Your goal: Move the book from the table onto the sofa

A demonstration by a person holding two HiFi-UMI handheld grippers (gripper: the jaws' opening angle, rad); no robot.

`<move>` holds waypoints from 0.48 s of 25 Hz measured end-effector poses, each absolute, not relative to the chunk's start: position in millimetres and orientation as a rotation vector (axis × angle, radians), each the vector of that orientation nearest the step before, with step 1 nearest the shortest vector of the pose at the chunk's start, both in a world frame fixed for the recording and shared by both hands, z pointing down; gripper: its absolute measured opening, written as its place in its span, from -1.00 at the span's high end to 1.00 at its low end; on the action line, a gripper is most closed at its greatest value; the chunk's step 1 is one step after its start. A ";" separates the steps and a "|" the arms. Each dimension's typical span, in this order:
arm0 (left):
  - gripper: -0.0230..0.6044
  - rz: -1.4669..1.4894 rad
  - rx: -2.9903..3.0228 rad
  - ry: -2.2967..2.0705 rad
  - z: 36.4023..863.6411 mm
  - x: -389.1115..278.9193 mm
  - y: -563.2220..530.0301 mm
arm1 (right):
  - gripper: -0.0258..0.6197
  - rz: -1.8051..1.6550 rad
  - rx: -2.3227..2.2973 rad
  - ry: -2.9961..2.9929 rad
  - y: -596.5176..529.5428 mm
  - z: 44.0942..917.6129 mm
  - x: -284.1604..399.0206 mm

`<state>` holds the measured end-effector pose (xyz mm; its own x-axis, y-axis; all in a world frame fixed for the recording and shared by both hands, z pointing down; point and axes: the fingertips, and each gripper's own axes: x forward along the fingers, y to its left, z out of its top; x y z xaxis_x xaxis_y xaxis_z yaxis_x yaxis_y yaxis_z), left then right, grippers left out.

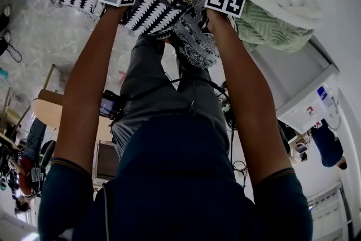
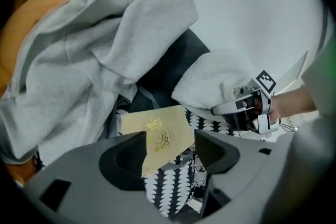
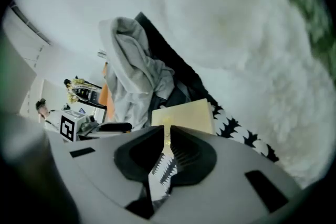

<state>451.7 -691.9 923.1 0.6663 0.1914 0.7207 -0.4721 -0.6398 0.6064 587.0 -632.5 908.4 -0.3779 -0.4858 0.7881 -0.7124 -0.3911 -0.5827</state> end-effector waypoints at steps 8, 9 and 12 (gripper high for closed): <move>0.12 0.896 2.262 -0.245 823.9 465.5 -711.7 | 0.88 1.494 1.582 -2.039 -661.0 797.2 574.2; 0.13 0.879 2.288 -0.250 811.0 467.2 -713.6 | 0.88 1.456 1.586 -2.074 -663.7 783.0 575.5; 0.16 0.834 2.366 -0.264 772.2 472.5 -717.8 | 0.88 1.328 1.595 -2.177 -672.8 739.8 580.3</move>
<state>472.5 -717.8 772.2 0.7815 0.0136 0.6237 -0.3704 -0.7944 0.4814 580.3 -672.8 739.8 -0.4312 -0.7052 0.5629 -0.8232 0.0520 -0.5654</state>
